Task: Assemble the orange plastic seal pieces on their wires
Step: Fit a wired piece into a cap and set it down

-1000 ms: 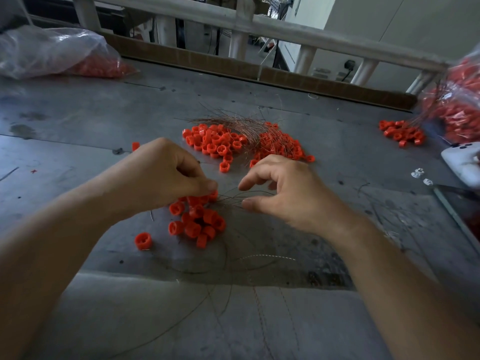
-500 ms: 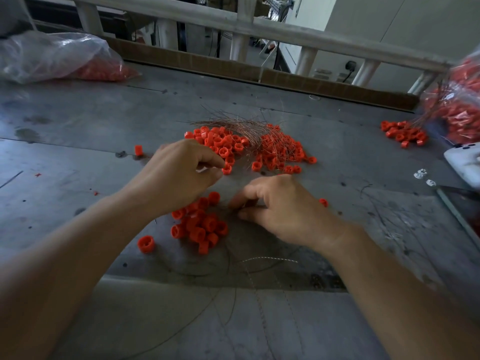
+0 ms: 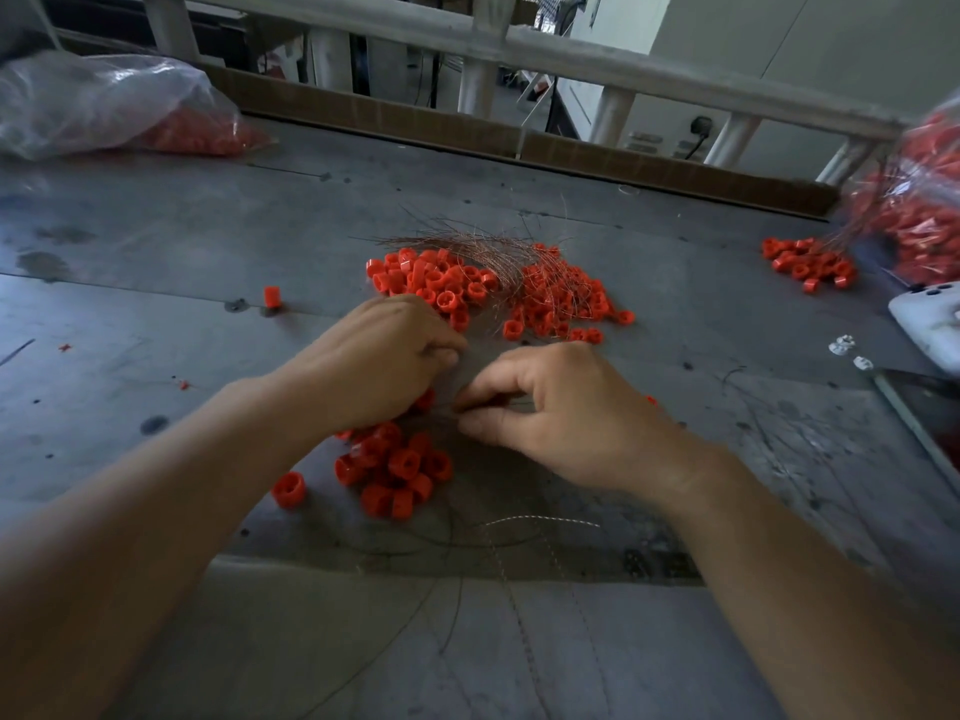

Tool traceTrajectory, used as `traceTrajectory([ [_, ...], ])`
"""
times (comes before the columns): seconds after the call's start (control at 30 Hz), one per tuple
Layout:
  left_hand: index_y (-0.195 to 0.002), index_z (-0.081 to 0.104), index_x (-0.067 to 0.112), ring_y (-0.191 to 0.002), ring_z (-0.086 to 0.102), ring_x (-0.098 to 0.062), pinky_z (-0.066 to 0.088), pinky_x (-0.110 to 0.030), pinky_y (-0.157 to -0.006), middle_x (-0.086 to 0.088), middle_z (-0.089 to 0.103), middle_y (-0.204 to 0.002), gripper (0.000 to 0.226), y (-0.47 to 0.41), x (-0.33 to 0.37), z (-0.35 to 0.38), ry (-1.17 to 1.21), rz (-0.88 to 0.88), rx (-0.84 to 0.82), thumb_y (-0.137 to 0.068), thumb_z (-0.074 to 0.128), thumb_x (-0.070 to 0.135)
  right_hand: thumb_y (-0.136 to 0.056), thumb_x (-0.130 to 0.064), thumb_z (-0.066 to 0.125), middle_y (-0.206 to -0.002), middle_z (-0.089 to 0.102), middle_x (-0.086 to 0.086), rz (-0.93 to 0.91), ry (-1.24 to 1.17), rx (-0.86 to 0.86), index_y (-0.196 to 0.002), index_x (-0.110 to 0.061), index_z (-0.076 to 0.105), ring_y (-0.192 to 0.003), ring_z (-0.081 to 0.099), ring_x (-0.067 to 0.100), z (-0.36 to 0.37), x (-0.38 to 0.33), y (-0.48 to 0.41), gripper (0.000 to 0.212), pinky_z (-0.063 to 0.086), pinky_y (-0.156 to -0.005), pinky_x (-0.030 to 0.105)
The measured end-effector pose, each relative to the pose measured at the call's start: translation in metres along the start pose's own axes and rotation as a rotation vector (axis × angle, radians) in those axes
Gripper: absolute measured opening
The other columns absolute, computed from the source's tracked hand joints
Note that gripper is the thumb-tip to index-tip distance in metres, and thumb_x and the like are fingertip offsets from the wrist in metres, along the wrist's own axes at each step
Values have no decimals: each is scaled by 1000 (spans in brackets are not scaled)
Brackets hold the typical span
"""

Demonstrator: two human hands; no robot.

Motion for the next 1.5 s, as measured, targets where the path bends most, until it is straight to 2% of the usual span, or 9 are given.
traceTrajectory([
  [0.17, -76, 65, 26, -84, 48, -5, 21, -17, -60, 14, 53, -81, 6, 8, 0, -21, 22, -94, 156, -80, 61, 28, -81, -24, 67, -76, 65, -18, 85, -135, 290, -83, -26, 66, -75, 62, 0, -44, 17, 4, 3, 49, -70, 12],
  [0.3, -55, 46, 32, -65, 42, 6, 29, -7, -57, 18, 46, -69, 30, 14, 1, -30, 39, -141, 219, -73, 69, 27, -84, -23, 65, -75, 65, -13, 242, 10, 485, -85, -21, 71, -73, 62, 3, -69, 52, 7, 6, 48, -70, 16],
  [0.5, -60, 52, 26, -59, 50, 3, 36, 1, -58, 16, 54, -59, 29, 18, -4, -28, 88, -230, 222, -69, 74, 10, -82, -11, 66, -72, 56, -19, 320, 119, 417, -100, -20, 69, -65, 49, -6, -58, 84, -2, 20, 35, -62, 2],
  [0.6, -72, 66, 23, -59, 54, 6, 33, 6, -59, 21, 54, -62, 14, 20, -6, -31, 160, -248, 255, -72, 75, 12, -80, -9, 68, -71, 55, -20, 296, 152, 385, -102, -21, 69, -64, 49, -4, -51, 84, -8, 25, 36, -62, 8],
  [0.73, -80, 72, 21, -65, 53, 8, 36, 3, -59, 24, 52, -70, 14, 21, -3, -31, 172, -226, 234, -69, 79, 18, -80, -10, 68, -79, 58, -14, 238, 175, 461, -94, -17, 72, -76, 55, 2, -55, 78, -10, 17, 37, -69, 6],
  [0.87, -84, 71, 22, -69, 52, 11, 32, 9, -64, 26, 52, -73, 22, 22, 0, -34, 198, -210, 240, -70, 76, 6, -77, -6, 69, -74, 53, -20, 196, 170, 555, -92, -15, 72, -67, 51, -4, -63, 73, -7, 18, 34, -64, -2],
  [1.0, -82, 70, 23, -65, 52, 20, 30, 9, -62, 26, 53, -70, 19, 23, 3, -34, 214, -212, 243, -69, 77, 10, -77, -5, 70, -82, 45, -16, 205, 250, 499, -106, -18, 68, -71, 46, 5, -59, 76, -10, 32, 35, -73, 13],
  [1.3, -78, 65, 30, -63, 52, 15, 32, 8, -60, 25, 54, -71, 22, 26, 5, -33, 248, -224, 226, -70, 77, 13, -76, -4, 69, -92, 59, -2, 138, 242, 531, -91, -11, 72, -95, 56, 19, -59, 67, -11, 16, 43, -84, 28],
  [1.5, -78, 64, 30, -64, 56, 11, 32, 7, -60, 24, 56, -74, 22, 26, 5, -32, 262, -225, 215, -71, 77, 14, -79, -6, 67, -104, 64, 1, 151, 305, 456, -90, -11, 72, -103, 52, 18, -52, 70, -13, 13, 30, -81, 16],
])
Point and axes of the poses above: each hand's wrist, its own y-axis away from the middle knuckle, its own z-axis out of the palm, x = y × z, the point moved 7 cm from there along -y, towards the middle knuckle
